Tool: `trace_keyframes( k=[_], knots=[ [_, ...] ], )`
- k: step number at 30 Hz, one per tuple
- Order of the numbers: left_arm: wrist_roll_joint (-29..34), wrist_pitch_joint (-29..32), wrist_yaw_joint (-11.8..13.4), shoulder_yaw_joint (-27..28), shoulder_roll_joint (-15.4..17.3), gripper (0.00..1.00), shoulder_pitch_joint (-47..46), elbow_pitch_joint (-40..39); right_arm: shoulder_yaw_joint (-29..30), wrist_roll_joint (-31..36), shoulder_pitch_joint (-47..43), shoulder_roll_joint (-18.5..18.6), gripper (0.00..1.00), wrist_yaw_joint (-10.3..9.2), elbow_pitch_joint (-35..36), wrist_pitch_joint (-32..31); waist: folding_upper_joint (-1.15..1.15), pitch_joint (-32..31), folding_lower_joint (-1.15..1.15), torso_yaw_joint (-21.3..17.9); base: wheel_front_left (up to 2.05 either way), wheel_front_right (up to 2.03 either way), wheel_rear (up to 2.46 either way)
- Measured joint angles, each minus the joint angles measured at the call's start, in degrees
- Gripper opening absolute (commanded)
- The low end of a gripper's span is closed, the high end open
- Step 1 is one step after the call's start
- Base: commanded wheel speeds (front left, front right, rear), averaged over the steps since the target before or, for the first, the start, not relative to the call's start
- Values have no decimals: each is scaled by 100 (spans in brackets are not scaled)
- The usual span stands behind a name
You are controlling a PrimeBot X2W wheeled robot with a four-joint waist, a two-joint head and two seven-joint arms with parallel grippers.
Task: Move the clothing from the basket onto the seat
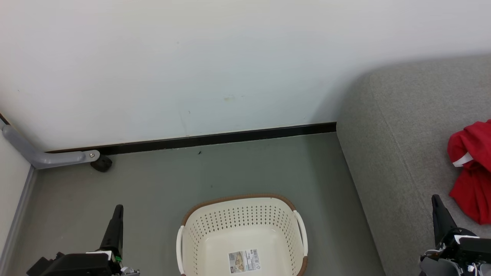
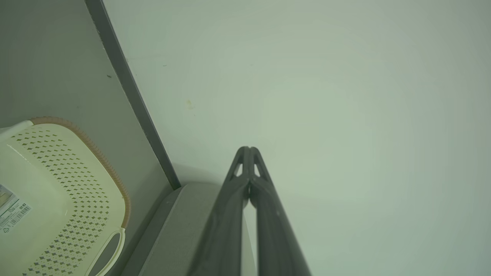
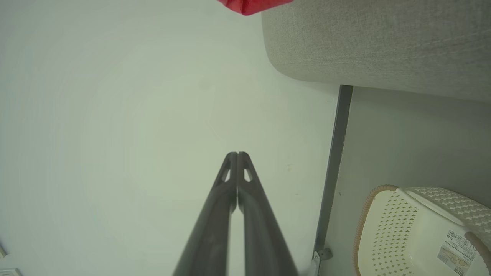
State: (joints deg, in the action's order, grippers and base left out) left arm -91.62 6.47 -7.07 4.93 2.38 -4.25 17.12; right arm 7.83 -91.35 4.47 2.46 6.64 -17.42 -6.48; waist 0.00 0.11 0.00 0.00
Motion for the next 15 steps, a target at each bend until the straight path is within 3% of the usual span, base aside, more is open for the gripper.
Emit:
trace_keyframes(
  k=[15],
  knots=[
    [0,0,0,0,0,0,0,0,0,0,0,0,0,1,0,0,0,0,0,0,0,0,0]
  ],
)
